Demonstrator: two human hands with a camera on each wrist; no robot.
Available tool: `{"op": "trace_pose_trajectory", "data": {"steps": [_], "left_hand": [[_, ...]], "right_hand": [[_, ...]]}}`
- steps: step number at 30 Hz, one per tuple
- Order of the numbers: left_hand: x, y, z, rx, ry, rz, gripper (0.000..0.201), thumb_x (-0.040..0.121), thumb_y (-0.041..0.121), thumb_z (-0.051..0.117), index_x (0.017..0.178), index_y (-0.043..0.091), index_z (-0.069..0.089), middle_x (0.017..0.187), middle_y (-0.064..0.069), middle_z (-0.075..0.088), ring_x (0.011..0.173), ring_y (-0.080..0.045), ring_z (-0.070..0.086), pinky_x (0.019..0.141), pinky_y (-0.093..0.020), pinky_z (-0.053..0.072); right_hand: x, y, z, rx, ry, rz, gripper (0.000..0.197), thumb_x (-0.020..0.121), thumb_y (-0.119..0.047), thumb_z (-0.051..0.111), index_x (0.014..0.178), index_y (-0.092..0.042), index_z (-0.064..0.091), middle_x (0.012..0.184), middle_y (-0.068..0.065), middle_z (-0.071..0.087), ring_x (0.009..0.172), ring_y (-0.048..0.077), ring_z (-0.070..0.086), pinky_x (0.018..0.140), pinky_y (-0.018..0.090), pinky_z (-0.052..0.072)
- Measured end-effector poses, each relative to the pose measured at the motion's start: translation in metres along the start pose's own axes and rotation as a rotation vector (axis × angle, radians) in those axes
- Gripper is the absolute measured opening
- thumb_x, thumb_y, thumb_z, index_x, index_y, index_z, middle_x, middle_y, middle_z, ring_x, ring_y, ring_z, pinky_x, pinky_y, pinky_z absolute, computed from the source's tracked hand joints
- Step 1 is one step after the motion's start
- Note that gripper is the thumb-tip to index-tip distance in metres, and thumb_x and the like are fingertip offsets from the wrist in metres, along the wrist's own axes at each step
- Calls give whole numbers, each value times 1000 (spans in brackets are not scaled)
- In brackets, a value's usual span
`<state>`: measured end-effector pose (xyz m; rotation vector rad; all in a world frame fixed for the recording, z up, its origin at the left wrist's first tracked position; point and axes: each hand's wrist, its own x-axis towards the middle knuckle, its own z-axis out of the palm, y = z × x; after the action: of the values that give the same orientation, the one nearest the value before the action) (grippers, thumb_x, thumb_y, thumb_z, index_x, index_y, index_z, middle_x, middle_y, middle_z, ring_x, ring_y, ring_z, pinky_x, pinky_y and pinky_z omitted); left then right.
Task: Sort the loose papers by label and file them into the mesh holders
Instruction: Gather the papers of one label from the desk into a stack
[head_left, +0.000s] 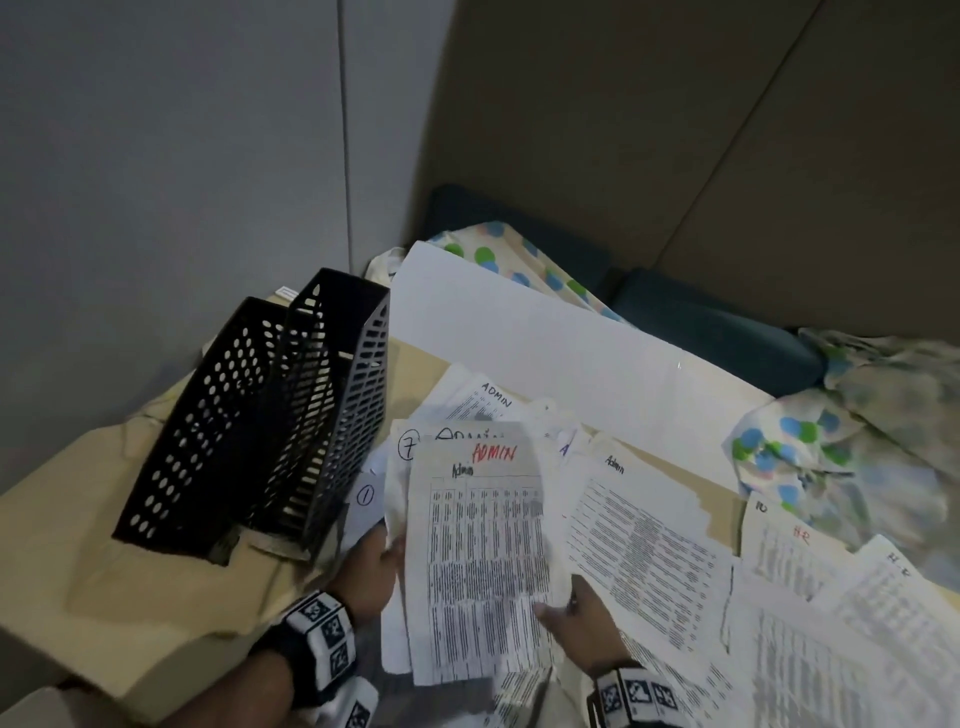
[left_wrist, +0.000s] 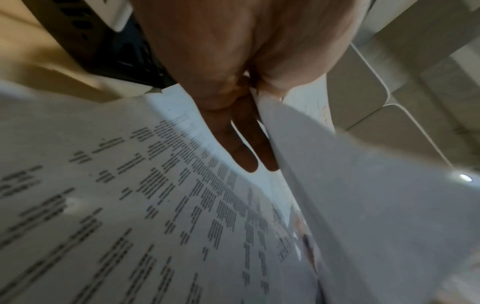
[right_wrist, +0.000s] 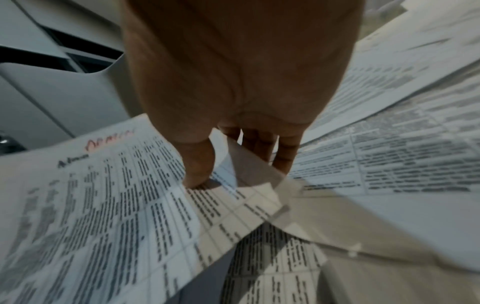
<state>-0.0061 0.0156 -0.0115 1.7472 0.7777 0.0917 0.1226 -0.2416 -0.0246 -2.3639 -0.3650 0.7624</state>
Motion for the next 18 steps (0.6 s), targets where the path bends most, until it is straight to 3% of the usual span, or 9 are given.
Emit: {"op": "trace_pose_trajectory", "data": {"steps": [2,4,6,8,10,11,13,15,18], "left_hand": [[-10,3,-4,-77,-91,53,37,93,-3,43,102,29,58,95,27,69,102,-3,57,91,-19,44],[-19,-2,-6,-70,-159,44,60,88,-11,39,107,44,54,96,41,63,105,5,54,90,-14,45],[-28,-5,-7,-104,-183,3,56,89,2,45,113,51,56,111,28,65,113,-6,57,98,-31,48],[-36,-7,-9,-278,-197,-41,23,88,35,58,111,36,65,111,4,70,105,-21,63,94,-43,50],[-38,-11,-10,-427,-146,-102,62,74,72,51,107,22,65,91,-5,71,80,-26,65,71,-36,52],[-41,-7,-10,-444,-111,-100,72,71,76,48,117,22,61,88,-1,69,76,-21,63,67,-32,50],[-46,-4,-11,-399,-41,-33,64,81,52,60,135,21,46,111,6,64,97,-11,60,86,-32,48],[-47,-4,-11,-262,-2,16,47,83,24,68,126,26,50,120,9,62,113,-10,57,102,-38,43],[-49,-6,-7,-270,2,-79,31,77,13,75,100,26,60,99,8,68,98,-17,64,92,-38,49]], "right_hand": [[0,-10,3,37,37,-78,33,83,-42,69,95,-20,48,67,-12,47,54,0,41,53,15,36],[-1,-21,6,162,79,-104,41,81,-44,71,107,-22,49,78,-7,62,63,3,60,61,21,50],[-3,-26,9,269,104,-132,39,81,-36,73,109,-16,54,84,4,70,71,14,69,68,35,59],[-7,-32,11,270,131,-123,23,83,-25,72,98,-12,59,80,8,70,71,19,69,70,43,59],[-9,-34,16,235,134,-98,9,85,-17,66,90,-13,59,76,7,69,69,19,67,68,46,59],[-9,-32,19,205,122,-102,6,85,-16,63,89,-15,59,76,6,68,68,17,67,66,45,58],[-10,-28,25,157,69,-135,12,83,-15,58,94,-19,59,82,1,69,76,14,67,70,44,59],[-13,-28,28,173,25,-168,16,87,-16,57,103,-21,59,91,-4,70,86,11,67,78,42,57],[-20,-37,25,392,67,-138,29,83,-14,66,111,-18,59,98,0,72,91,16,69,78,34,58]]}}
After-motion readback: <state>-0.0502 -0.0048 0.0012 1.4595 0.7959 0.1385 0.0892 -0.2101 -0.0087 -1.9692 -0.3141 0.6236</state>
